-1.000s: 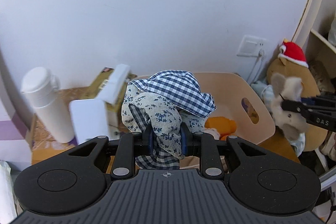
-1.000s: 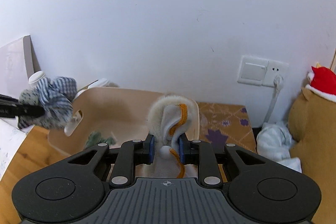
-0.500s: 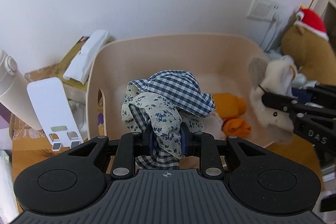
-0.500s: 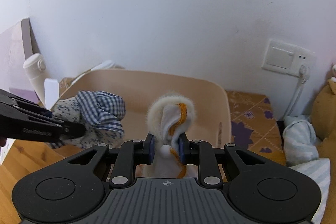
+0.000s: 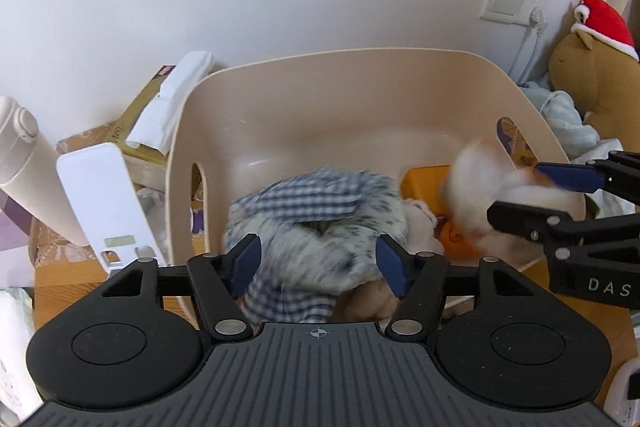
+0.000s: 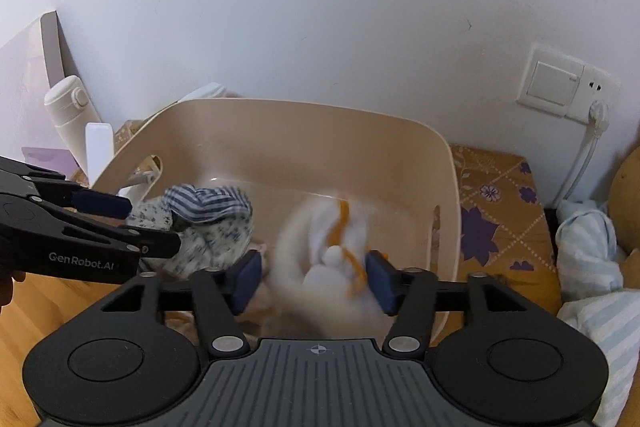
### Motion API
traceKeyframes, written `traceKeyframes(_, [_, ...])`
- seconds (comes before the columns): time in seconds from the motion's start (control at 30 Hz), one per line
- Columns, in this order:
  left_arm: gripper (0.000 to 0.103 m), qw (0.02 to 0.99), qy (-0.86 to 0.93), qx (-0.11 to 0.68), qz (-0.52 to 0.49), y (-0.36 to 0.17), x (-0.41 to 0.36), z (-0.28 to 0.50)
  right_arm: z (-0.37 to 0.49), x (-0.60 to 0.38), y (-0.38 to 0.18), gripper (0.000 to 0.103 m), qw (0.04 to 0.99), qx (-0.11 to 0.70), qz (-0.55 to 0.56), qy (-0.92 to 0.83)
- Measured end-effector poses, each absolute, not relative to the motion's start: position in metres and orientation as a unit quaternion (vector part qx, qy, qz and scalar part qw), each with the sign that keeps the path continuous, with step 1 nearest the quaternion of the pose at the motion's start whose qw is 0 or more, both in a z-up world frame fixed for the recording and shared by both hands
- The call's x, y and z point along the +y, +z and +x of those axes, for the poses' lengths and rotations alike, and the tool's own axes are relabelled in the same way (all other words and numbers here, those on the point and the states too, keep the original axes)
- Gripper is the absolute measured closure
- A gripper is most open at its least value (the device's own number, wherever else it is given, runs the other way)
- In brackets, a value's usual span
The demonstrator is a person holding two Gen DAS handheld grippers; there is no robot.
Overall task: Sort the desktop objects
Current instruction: 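Lower the gingham cloth and bunny into the basket and open both grippers, then withdraw both open grippers from the basket back toward the pile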
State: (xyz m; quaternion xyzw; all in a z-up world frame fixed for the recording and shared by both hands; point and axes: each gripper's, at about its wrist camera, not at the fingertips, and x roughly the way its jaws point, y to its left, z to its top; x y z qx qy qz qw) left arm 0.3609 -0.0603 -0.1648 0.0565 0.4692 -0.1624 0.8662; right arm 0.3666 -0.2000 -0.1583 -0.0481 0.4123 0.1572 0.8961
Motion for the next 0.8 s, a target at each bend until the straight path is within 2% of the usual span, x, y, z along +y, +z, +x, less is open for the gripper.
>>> traceKeyframes(0.07, [0.037,0.871,-0.156,0.461,0.063,-0.161,-0.055,0.357,0.363,-0.199,-0.157,0.025,0.896,0.413,-0.046,0.155])
traceKeyframes(0.13, [0.035,0.876,-0.151,0.453,0.067,-0.156,-0.050,0.353,0.357,-0.198,-0.153,0.023,0.899,0.407,-0.047,0.155])
traceKeyframes(0.2, [0.027,0.878,-0.152,0.449,0.066,-0.152,-0.044,0.348,0.349,-0.196,-0.149,0.012,0.903,0.398,-0.055,0.153])
traceKeyframes(0.3, [0.025,0.884,-0.158,0.436,0.057,-0.144,-0.032,0.337,0.339,-0.191,-0.143,0.001,0.911,0.379,-0.068,0.150])
traceKeyframes(0.5, [0.025,0.890,-0.174,0.414,0.074,-0.132,-0.011,0.310,0.310,-0.187,-0.132,0.000,0.914,0.368,-0.086,0.146])
traceKeyframes(0.8, [0.025,0.873,-0.183,0.445,0.073,-0.149,0.026,0.281,0.260,-0.206,-0.149,0.000,0.900,0.402,-0.125,0.116])
